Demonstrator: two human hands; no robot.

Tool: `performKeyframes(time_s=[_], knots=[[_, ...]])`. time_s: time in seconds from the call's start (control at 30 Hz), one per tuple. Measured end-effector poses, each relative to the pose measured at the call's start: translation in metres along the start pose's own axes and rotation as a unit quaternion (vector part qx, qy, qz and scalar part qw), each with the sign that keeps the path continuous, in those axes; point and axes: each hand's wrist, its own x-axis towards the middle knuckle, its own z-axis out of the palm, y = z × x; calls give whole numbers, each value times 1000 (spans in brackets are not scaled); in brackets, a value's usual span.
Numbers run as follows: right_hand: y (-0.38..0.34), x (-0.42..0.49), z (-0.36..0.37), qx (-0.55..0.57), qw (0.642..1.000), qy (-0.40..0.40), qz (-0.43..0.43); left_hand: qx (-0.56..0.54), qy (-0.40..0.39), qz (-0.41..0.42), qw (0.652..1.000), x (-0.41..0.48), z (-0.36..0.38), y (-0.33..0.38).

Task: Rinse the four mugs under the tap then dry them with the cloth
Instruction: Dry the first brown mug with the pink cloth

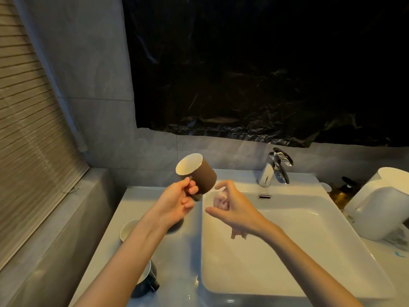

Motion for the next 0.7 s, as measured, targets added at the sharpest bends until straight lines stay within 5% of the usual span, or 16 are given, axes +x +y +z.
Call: performKeyframes(time_s=[0.07, 0.17, 0.37, 0.53, 0.6, 0.7], knots=[[-7, -3, -17, 122, 989, -35, 71, 129, 54, 96, 986, -2, -3, -2], [-18, 2, -37, 147, 986, 70, 36, 355, 114, 212, 903, -11, -8, -2], [-34, 20, -43, -93, 960, 152, -217, 487, 112, 370, 783, -13, -16, -20], [-11, 41, -26, -387, 842, 186, -328, 548, 134, 474, 676, -13, -16, -25], [-11, 38, -12, -382, 856, 188, -291, 563, 140, 494, 648, -12, -17, -25], [-25, 29, 3, -145, 960, 144, -190, 582, 140, 504, 623, -12, -18, -28]])
